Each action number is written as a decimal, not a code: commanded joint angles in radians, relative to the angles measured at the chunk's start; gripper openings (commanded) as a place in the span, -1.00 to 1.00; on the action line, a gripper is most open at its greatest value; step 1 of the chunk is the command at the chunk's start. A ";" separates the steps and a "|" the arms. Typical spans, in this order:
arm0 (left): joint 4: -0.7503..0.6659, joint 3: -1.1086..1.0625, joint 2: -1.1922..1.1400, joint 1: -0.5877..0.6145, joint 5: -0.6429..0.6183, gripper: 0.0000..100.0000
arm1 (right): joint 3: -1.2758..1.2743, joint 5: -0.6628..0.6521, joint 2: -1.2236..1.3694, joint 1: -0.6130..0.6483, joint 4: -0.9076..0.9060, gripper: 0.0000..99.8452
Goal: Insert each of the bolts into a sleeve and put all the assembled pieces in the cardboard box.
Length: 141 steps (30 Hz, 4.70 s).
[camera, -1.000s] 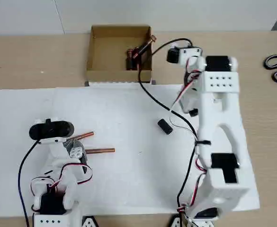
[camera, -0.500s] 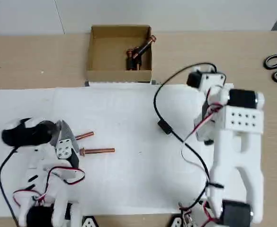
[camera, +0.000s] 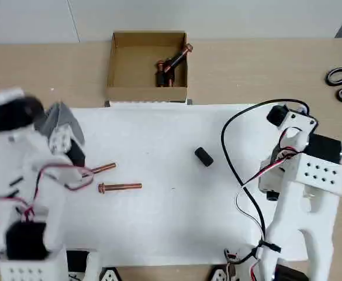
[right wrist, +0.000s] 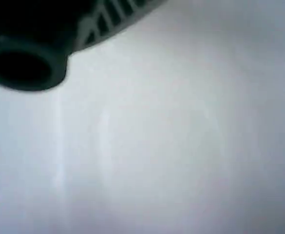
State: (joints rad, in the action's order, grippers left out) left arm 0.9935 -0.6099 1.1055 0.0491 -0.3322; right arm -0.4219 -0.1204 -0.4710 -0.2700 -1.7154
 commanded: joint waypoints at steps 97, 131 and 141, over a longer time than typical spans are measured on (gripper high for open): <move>0.741 0.593 -1.428 0.087 -0.775 -0.68 | 0.006 0.112 -0.024 -0.107 0.263 -0.99; 0.615 0.650 -1.640 0.137 -0.779 -0.99 | 0.006 0.112 -0.024 -0.110 0.259 -0.99; 0.756 0.828 -1.634 0.130 -0.657 -0.99 | 0.006 0.112 -0.024 -0.110 0.257 -0.99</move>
State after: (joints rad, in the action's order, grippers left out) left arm 1.6993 0.1419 -0.5286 0.1458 -1.0441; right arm -0.4219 -0.0115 -0.4726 -0.3851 -1.4684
